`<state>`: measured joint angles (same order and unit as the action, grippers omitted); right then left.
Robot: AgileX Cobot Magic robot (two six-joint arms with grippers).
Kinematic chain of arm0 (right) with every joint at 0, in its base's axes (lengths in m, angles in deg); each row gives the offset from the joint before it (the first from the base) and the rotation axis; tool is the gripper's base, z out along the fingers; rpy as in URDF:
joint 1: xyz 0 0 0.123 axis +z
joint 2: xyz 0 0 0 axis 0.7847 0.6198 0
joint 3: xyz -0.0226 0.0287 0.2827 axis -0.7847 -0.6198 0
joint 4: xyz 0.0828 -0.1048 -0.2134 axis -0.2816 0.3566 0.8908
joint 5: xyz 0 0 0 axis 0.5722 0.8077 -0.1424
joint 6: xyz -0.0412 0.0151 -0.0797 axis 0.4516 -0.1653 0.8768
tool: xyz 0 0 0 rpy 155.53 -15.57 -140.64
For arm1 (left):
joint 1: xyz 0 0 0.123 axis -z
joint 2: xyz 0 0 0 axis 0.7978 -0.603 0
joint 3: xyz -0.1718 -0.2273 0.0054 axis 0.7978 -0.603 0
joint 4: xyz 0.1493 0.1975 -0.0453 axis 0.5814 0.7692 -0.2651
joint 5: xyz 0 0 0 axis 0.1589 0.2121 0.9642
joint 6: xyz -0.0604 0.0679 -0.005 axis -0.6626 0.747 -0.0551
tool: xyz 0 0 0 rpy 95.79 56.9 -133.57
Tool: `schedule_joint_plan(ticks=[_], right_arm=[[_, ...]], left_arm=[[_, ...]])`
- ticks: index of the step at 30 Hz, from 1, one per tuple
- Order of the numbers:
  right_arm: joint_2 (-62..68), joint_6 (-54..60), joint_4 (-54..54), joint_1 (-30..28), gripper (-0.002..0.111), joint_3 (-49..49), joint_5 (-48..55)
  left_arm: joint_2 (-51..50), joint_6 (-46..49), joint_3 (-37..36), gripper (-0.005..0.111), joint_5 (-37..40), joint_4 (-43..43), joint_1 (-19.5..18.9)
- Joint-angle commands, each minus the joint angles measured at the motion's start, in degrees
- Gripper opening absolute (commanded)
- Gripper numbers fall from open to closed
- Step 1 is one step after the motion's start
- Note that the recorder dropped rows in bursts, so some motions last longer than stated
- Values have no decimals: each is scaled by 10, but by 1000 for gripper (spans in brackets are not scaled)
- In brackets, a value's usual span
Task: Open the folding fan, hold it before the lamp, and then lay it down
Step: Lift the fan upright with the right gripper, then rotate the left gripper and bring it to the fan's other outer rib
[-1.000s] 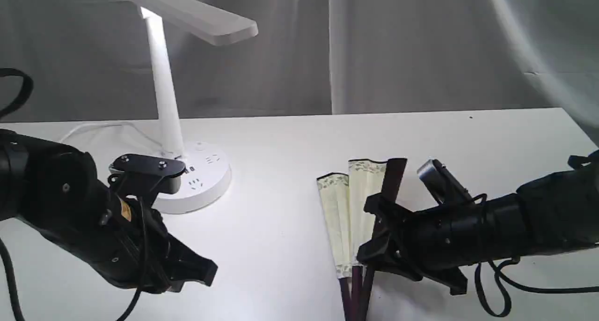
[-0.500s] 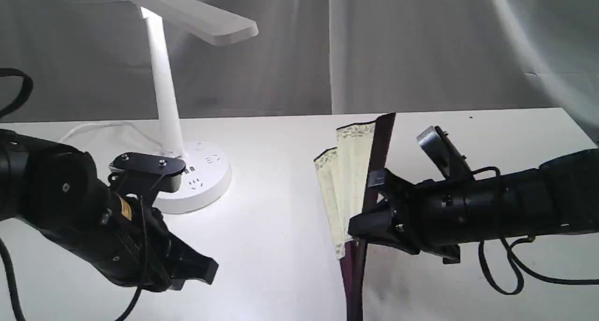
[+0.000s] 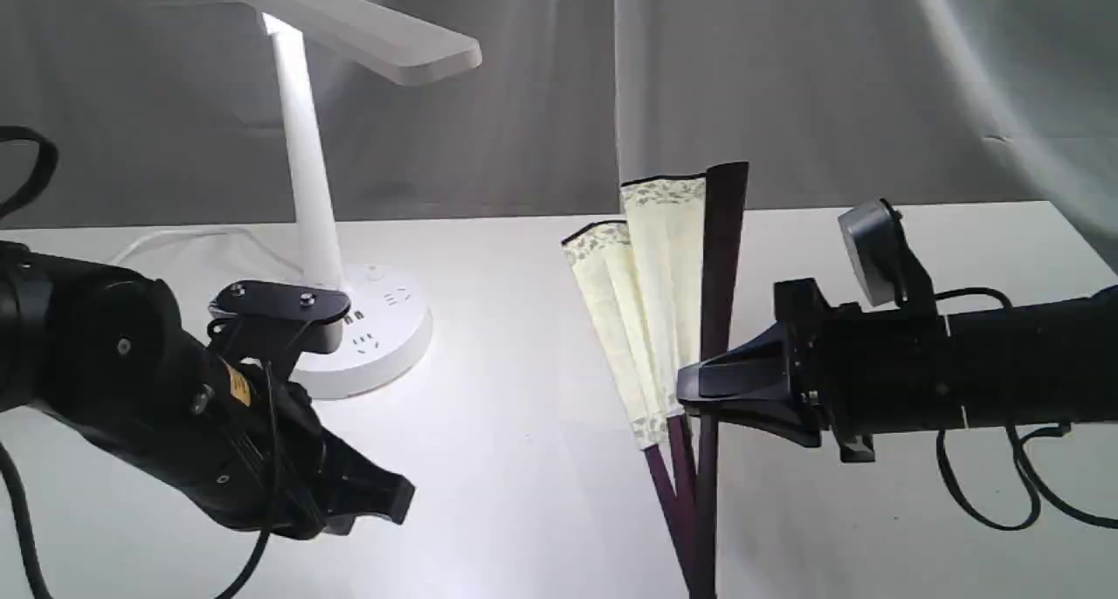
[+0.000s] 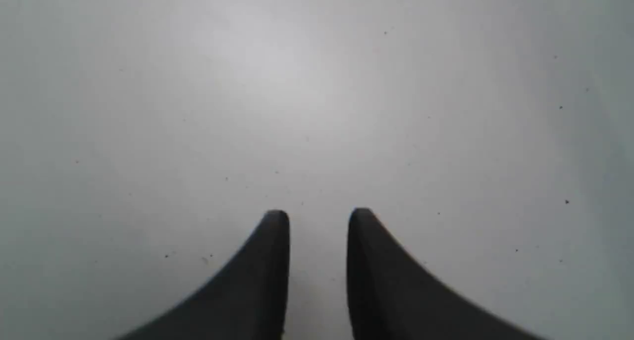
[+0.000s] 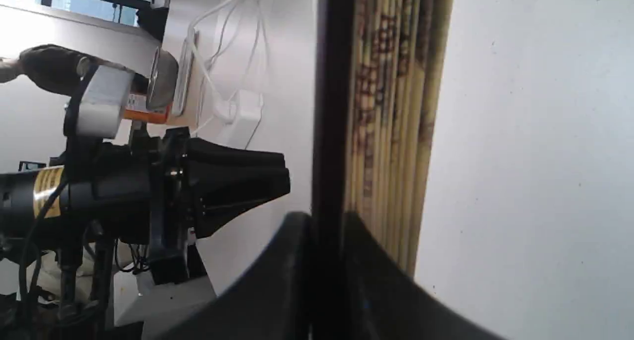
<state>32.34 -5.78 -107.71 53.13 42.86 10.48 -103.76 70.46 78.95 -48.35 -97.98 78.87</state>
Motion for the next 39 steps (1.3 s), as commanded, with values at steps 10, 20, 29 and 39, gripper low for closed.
schedule_joint_plan(ticks=[10, 20, 29, 39], right_arm=[[-9, 10, 59, -16, 0, -2, 60], [-9, -2, 75, -56, 0, -2, 60], [-9, -5, 102, -102, 0, -3, 60], [-9, -3, 97, -102, 0, -3, 60]], left_arm=[[1, 40, 4, 20, -47, -74, 3], [1, 96, 4, 12, -37, -128, 3], [-4, 126, 57, 0, 12, -92, 53], [-6, 122, 75, 0, -67, -4, 116]])
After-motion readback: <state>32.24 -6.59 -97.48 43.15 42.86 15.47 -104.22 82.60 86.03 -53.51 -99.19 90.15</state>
